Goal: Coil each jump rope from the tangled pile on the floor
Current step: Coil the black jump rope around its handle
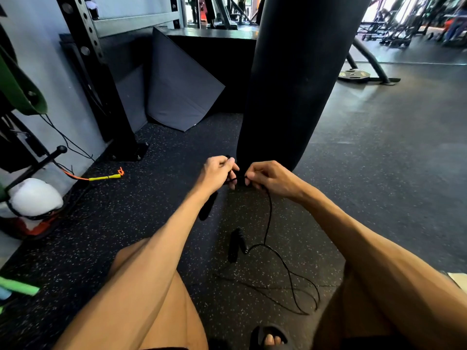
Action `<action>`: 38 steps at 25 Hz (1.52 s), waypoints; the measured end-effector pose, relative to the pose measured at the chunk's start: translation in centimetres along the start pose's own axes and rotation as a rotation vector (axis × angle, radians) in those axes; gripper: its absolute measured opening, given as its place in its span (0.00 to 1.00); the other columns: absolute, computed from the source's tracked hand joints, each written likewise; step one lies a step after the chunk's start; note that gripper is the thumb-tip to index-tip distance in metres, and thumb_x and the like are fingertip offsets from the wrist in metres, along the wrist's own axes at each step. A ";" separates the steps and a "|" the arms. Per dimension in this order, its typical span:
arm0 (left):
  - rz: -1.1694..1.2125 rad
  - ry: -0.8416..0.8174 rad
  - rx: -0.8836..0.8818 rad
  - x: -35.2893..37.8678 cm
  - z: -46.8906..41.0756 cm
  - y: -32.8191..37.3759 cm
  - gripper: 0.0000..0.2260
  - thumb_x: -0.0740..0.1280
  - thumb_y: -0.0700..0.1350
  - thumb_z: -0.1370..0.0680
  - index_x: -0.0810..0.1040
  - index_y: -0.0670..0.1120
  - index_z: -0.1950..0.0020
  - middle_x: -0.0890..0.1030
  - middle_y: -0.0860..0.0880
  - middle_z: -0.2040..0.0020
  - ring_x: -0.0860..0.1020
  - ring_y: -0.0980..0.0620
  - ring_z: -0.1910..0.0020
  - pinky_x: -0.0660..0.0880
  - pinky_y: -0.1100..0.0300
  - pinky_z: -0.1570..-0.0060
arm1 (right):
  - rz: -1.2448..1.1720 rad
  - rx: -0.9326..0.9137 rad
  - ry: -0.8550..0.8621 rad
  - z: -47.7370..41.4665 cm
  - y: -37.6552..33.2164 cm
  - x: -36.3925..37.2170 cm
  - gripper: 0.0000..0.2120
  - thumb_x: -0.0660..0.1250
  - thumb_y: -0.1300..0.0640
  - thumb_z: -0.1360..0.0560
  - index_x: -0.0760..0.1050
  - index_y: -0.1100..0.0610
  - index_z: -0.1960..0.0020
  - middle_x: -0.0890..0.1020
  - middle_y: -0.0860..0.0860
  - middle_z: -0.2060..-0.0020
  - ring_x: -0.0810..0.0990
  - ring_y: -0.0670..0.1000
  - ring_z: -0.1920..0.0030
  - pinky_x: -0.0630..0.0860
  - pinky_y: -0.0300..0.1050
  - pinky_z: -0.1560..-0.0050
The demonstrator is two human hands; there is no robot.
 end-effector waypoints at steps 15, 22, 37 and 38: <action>0.785 -0.477 -0.218 1.6 1.5 2.0 0.17 0.52 0.50 0.15 0.70 0.44 0.60 0.57 0.53 0.75 0.53 0.55 0.76 0.59 0.61 0.71 | -0.203 0.262 0.208 -0.2 3.2 0.0 0.16 0.58 0.49 0.17 0.71 0.62 0.53 0.80 0.59 0.68 0.81 0.56 0.68 0.75 0.48 0.65; 1.170 -0.077 -0.161 0.5 0.1 1.6 0.17 0.50 0.47 0.15 0.73 0.41 0.54 0.65 0.51 0.70 0.62 0.54 0.73 0.63 0.59 0.60 | -0.163 0.506 -0.351 1.2 4.3 2.1 0.11 0.62 0.57 0.18 0.78 0.64 0.53 0.86 0.60 0.53 0.83 0.62 0.52 0.79 0.54 0.45; -0.050 -0.076 0.053 0.6 0.4 0.4 0.18 0.59 0.50 0.17 0.79 0.40 0.56 0.80 0.43 0.71 0.78 0.50 0.75 0.74 0.60 0.69 | 0.089 -0.056 0.186 -0.2 0.4 -0.6 0.09 0.62 0.57 0.19 0.79 0.58 0.53 0.77 0.48 0.67 0.75 0.44 0.67 0.72 0.41 0.65; -0.061 -0.152 0.044 1.0 0.6 0.6 0.20 0.58 0.52 0.16 0.80 0.39 0.57 0.78 0.43 0.72 0.77 0.49 0.76 0.73 0.60 0.70 | 0.103 -0.070 0.232 -0.3 0.5 -0.6 0.09 0.63 0.57 0.19 0.79 0.58 0.54 0.77 0.47 0.67 0.74 0.44 0.67 0.72 0.40 0.65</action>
Point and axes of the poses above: each hand's wrist, its own z-axis away from the middle knuckle, its own x-axis out of the palm, y = z × x, the point moved 1 cm from there along -z, towards the middle knuckle
